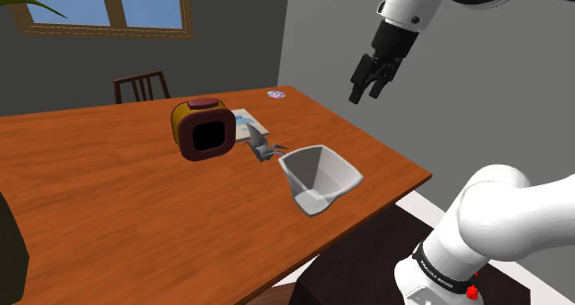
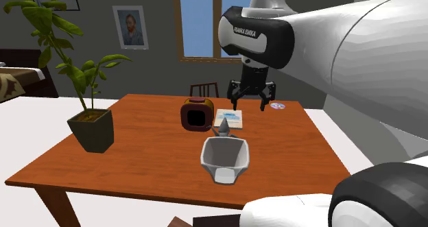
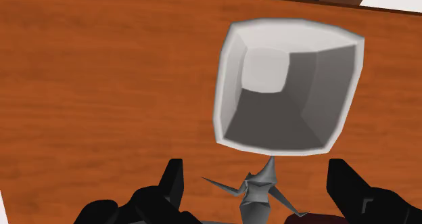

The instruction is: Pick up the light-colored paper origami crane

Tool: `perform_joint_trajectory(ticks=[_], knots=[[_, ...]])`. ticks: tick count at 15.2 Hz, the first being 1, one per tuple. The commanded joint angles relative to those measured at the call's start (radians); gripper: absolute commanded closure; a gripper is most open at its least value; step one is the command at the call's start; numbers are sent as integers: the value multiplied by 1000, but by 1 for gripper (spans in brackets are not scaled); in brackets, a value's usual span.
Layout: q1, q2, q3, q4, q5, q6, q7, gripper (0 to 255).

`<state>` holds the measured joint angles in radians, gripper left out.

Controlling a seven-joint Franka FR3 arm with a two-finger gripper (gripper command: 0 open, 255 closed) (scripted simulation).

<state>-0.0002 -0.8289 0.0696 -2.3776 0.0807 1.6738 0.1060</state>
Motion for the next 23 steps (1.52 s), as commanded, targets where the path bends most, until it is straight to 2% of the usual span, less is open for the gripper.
perform_joint_trajectory(ticks=[1,7,12,18,23], knots=[[0,0,0,0,0,0,0,0],[-15,165,53,-31,10,205,63,0],[-34,332,95,-17,2,363,121,0],[-61,556,141,49,-38,525,206,0],[-78,754,165,142,-105,629,292,0]])
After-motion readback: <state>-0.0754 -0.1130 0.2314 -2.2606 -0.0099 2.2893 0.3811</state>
